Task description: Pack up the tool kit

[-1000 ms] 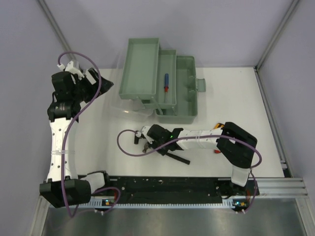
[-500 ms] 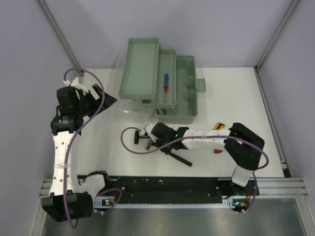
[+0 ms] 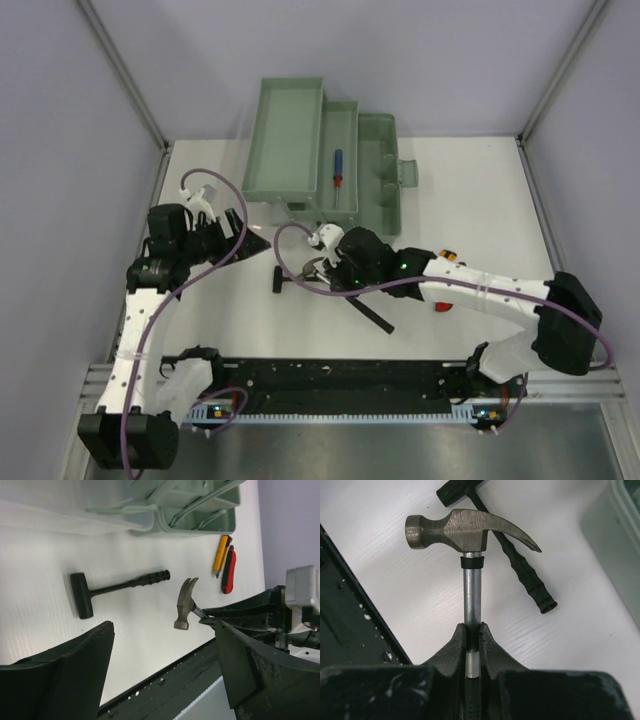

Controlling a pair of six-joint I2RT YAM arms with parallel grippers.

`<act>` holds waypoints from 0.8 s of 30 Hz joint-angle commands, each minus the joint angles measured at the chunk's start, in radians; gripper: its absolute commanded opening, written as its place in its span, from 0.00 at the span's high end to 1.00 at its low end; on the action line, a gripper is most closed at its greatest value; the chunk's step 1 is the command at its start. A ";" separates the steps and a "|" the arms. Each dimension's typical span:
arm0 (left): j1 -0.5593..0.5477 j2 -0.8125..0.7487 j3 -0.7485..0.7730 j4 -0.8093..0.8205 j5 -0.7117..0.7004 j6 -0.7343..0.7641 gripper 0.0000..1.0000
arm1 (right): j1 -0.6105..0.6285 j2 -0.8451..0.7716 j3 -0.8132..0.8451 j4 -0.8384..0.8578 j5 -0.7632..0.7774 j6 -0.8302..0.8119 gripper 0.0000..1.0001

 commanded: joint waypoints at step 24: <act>-0.007 -0.044 0.180 0.343 0.064 -0.094 0.05 | -0.526 0.239 0.664 0.133 0.316 0.269 1.00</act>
